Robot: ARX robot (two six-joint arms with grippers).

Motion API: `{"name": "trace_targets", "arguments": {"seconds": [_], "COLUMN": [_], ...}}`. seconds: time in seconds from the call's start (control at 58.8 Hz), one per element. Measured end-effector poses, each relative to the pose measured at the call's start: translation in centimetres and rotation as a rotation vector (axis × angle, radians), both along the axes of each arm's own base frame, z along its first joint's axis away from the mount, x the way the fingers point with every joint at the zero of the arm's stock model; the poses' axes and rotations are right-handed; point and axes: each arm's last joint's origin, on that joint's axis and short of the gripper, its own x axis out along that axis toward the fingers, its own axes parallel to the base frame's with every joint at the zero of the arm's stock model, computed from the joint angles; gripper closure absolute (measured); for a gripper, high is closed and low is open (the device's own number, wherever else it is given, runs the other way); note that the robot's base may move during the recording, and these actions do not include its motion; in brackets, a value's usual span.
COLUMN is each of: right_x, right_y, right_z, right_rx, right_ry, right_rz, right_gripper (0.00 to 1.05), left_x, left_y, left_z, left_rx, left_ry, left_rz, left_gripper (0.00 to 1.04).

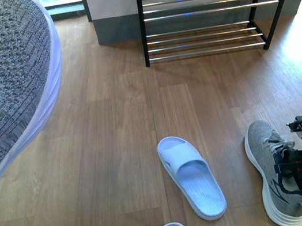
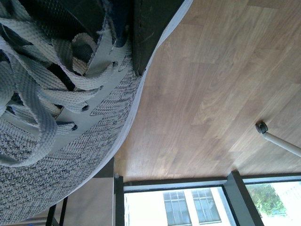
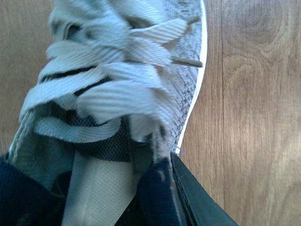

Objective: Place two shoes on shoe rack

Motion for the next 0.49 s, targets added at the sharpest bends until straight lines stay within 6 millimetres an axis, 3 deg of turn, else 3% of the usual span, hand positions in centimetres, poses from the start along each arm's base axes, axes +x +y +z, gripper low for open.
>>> {"name": "trace_targets", "arguments": {"seconds": [0.187,0.374,0.493], "right_x": [0.4,0.6,-0.7], "right_y": [-1.1,-1.9,-1.6], "right_z": [4.1,11.1,15.8], "right_rx": [-0.076,-0.210,-0.279], "right_ry": [-0.042,-0.167,-0.246], "right_rz": [0.058,0.140,0.174], "right_gripper": [1.03,1.03,1.03], "left_x": [0.0,0.0,0.0], "left_y": [0.0,0.0,0.0], "left_z": [0.0,0.0,0.0], "left_rx": [0.000,0.000,0.000], "left_ry": [0.000,0.000,0.000], "left_rz": [0.000,0.000,0.000], "left_gripper": [1.03,1.03,1.03]}}
